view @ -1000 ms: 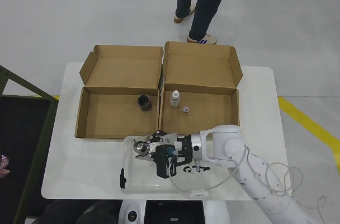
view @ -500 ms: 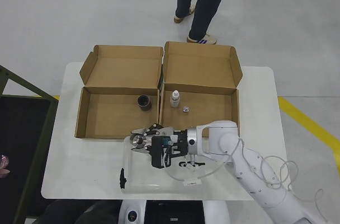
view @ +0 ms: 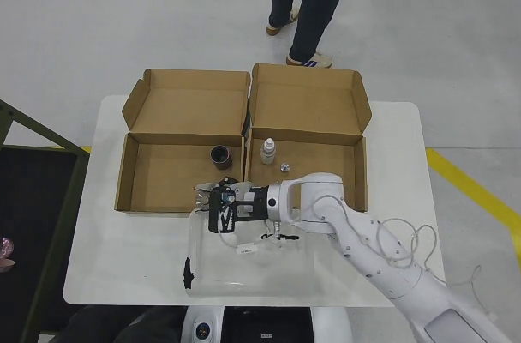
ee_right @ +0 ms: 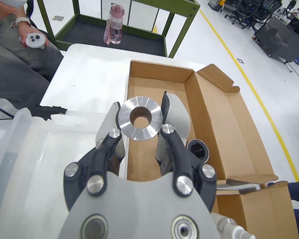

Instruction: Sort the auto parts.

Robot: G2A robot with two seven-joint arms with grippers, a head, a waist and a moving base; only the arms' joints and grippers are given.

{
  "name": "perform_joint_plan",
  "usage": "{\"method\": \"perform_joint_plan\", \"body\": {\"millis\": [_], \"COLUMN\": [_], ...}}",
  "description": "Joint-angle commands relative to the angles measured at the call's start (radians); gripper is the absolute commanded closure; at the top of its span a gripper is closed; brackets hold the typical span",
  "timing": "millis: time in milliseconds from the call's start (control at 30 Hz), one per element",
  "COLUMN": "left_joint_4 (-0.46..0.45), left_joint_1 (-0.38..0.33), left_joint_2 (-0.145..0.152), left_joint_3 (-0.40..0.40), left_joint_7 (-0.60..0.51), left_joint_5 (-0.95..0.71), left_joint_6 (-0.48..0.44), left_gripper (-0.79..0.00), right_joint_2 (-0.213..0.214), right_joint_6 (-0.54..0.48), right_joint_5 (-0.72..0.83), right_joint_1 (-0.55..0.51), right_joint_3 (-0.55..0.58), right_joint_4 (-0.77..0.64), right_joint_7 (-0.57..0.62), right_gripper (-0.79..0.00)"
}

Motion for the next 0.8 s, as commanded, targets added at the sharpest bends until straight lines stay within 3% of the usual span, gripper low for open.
{"method": "perform_joint_plan", "body": {"millis": [0,767], "left_joint_4": [0.000,0.000], "left_joint_1": [0.000,0.000], "left_joint_2": [0.000,0.000], "left_joint_3": [0.000,0.000], "left_joint_7": [0.000,0.000], "left_joint_5": [0.000,0.000], "left_joint_6": [0.000,0.000], "left_gripper": [-0.785,-0.785], "right_joint_2": [-0.009,-0.133], "right_joint_6": [0.007,0.057], "right_joint_5": [0.010,0.082], "right_joint_1": [0.025,0.245], "right_joint_3": [-0.016,-0.176], "right_joint_4": [0.036,0.366], "right_joint_7": [0.016,0.124], "right_gripper": [0.000,0.000]}}
